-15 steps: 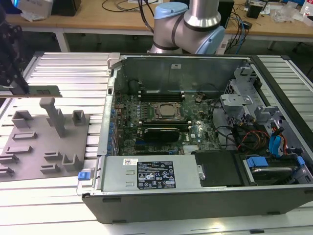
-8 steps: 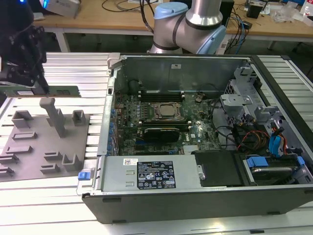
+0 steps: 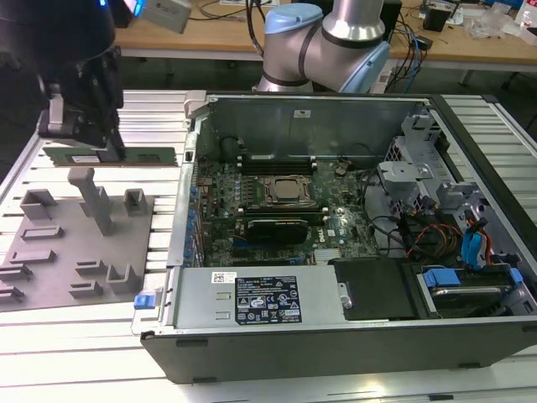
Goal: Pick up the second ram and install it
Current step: 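Pick up the second ram and move it above second insertion slot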
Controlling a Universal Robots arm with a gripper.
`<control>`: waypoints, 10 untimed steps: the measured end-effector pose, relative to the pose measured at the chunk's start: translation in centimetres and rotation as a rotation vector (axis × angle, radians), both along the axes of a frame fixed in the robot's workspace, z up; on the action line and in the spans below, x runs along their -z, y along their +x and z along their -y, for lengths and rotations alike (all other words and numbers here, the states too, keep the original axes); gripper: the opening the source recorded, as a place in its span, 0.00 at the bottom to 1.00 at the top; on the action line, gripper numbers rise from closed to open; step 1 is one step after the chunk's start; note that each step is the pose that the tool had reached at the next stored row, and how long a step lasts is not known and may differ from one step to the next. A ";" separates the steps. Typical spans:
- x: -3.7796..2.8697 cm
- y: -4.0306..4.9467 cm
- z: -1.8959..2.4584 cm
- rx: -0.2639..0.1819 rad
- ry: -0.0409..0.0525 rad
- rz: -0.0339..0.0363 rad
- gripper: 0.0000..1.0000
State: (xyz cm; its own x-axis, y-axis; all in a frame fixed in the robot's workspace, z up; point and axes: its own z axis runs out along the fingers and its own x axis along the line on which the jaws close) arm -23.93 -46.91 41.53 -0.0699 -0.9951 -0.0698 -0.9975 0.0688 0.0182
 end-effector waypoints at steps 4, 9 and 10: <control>0.02 1.31 0.00 0.000 0.0001 -0.0013 0.14; 0.04 2.97 -0.01 0.000 0.0001 -0.0028 0.14; 0.04 3.21 -0.01 0.000 0.0000 -0.0030 0.14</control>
State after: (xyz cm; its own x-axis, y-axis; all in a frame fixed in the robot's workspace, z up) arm -20.72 -46.90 41.49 -0.0701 -0.9951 -0.0696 -0.9974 0.0687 0.0212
